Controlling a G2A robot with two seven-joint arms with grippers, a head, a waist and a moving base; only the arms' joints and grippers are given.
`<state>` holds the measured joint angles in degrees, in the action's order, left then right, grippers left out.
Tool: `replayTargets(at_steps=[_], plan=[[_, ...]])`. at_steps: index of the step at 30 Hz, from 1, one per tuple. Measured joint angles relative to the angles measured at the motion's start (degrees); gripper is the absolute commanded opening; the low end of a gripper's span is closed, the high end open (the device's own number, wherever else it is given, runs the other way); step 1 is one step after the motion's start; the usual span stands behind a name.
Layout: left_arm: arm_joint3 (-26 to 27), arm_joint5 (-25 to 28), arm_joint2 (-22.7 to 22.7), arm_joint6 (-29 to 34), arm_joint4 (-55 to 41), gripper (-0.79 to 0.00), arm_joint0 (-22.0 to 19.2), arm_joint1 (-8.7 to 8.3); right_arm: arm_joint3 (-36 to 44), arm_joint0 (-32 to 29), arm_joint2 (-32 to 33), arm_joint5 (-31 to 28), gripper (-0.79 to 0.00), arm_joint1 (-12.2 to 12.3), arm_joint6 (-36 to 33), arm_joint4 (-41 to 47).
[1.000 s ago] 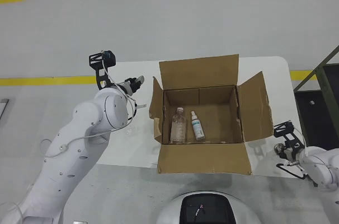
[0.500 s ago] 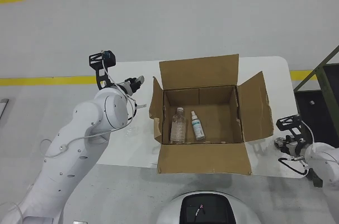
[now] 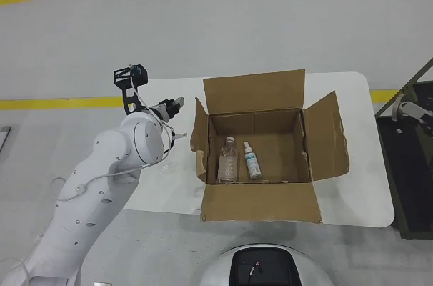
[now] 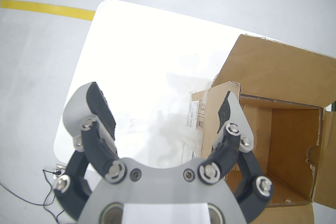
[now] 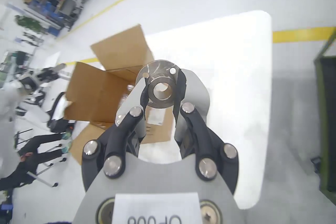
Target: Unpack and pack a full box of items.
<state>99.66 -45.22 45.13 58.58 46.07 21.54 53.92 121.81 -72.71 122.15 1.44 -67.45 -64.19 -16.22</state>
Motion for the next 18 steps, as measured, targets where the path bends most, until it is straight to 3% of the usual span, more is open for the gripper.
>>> replayTargets(at_steps=[4,8,18], plan=[[0.00,0.00,0.00,0.00,0.00,0.000,0.00,0.00,1.96,3.17,-3.46,0.10,-0.785,0.68,-0.53,4.28],[0.00,0.00,0.00,0.00,0.00,0.000,0.00,0.00,2.74,6.32,-10.50,2.13,-0.785,1.28,-0.88,1.97],[0.00,0.00,0.00,0.00,0.00,0.000,0.00,0.00,-0.31,15.24,-38.78,11.97,-0.785,1.68,-1.49,-20.74]])
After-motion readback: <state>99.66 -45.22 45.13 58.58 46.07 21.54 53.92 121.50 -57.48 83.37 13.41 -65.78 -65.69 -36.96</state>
